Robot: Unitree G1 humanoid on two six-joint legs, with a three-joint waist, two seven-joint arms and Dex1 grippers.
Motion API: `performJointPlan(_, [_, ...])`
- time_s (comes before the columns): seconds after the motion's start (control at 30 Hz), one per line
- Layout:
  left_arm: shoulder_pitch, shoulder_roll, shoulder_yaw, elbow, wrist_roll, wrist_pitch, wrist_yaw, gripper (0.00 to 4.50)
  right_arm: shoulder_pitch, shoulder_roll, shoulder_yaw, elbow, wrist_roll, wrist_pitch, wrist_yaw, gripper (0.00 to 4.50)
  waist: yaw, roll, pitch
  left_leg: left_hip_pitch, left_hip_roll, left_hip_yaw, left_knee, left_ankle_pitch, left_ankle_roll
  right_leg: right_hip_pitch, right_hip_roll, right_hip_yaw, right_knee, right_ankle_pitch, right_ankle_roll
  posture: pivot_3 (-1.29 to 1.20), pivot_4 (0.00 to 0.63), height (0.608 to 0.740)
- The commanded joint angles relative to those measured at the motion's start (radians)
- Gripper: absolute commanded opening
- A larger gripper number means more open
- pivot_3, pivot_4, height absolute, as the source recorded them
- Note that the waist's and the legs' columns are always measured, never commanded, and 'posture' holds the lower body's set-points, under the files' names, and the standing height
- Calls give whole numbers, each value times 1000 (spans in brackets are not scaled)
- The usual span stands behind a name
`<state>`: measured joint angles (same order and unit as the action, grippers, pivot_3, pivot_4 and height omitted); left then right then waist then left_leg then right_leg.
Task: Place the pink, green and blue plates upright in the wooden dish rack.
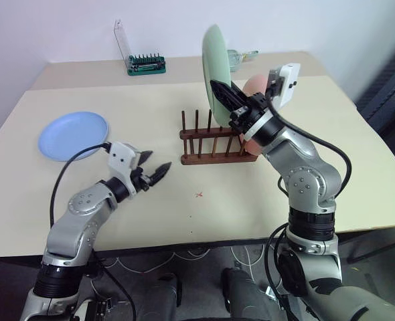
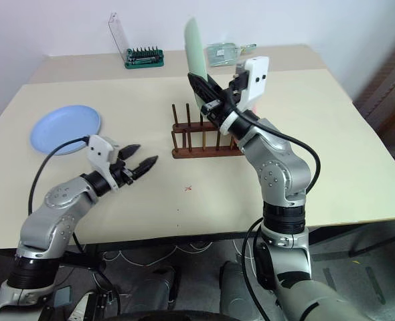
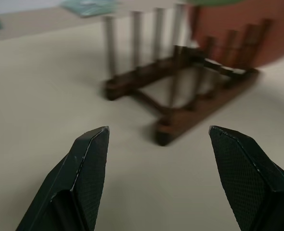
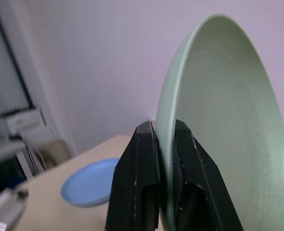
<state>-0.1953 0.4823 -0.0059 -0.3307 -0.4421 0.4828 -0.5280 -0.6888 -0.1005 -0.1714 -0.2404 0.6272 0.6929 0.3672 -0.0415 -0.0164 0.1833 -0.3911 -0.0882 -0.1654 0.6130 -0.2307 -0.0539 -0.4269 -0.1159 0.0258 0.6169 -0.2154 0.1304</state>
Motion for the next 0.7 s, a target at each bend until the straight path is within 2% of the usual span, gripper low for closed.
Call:
performJointPlan(0.03, [2,-4,-22,-45,-5,-11,-38,3371,-19,9,-41,-47,87,33,-48,0,0,0,0,0,0,0,0,0,0,0,0,0,0,0,0,0,150,740])
performJointPlan(0.6, [3,-31,-19,-51,20,-20,-46,3371,-39,9,-77,22,214,111,-177,0,0,1,0,0,0,0,0,0,0,0,0,0,0,0,0,0,150,740])
performJointPlan(0.67, [2,-33,-18,-59,23,-15,-40,3404,-41,6,-73,25,217,113,-183,788,0,1,0,0,0,0,0,0,0,0,0,0,0,0,0,0,150,740])
performJointPlan(0.7, [1,-34,-16,-62,23,-12,-38,3404,-42,4,-71,27,215,112,-187,1032,0,1,0,0,0,0,0,0,0,0,0,0,0,0,0,0,150,740])
